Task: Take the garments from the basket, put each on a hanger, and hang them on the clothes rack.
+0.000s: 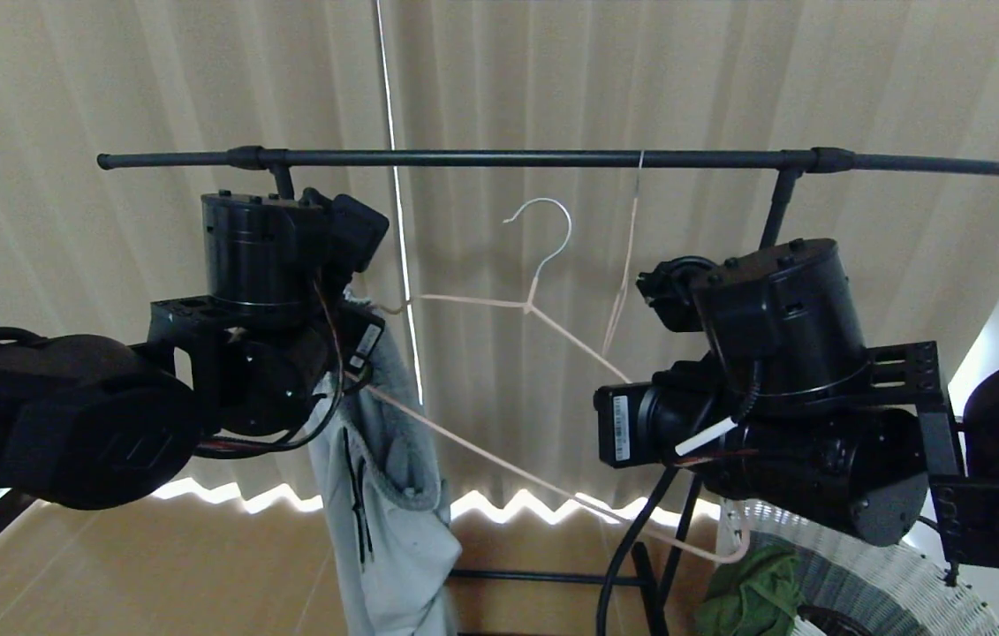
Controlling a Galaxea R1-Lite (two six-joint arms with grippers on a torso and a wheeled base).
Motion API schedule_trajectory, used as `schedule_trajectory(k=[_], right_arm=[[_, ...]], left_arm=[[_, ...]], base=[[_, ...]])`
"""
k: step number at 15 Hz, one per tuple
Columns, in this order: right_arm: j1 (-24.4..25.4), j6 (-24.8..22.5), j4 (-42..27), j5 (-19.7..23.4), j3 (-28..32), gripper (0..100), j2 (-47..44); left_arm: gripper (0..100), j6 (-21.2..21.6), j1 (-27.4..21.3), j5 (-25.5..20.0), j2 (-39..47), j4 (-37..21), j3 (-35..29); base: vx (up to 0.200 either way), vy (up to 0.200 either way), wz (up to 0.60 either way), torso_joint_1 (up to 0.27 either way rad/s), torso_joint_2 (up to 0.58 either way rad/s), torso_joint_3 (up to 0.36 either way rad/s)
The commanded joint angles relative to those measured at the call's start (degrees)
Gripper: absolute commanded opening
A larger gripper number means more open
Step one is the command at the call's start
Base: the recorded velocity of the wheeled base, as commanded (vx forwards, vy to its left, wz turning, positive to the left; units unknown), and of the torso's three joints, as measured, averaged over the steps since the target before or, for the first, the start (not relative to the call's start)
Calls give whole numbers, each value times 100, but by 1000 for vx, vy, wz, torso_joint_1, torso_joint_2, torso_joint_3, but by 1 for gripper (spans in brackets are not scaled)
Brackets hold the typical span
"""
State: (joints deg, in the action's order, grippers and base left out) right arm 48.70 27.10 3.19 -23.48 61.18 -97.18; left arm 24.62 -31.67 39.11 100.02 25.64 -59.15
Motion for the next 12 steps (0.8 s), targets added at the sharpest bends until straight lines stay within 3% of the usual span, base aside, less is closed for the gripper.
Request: schedule_trajectory(k=[1, 4, 12], right_arm=[[351, -12, 76, 63, -151, 0, 112], [623, -12, 111, 397, -80, 0, -55], [395, 155, 138, 344, 500, 0, -1119]], left_arm=[[0, -10, -15, 0, 17, 3, -150], [0, -81, -102, 0, 44, -6, -211], [0, -81, -243, 0, -88, -6, -246]], base=[[0, 0, 0, 0, 0, 0], [0, 0, 0, 0, 0, 0], [0, 0, 0, 0, 0, 0]])
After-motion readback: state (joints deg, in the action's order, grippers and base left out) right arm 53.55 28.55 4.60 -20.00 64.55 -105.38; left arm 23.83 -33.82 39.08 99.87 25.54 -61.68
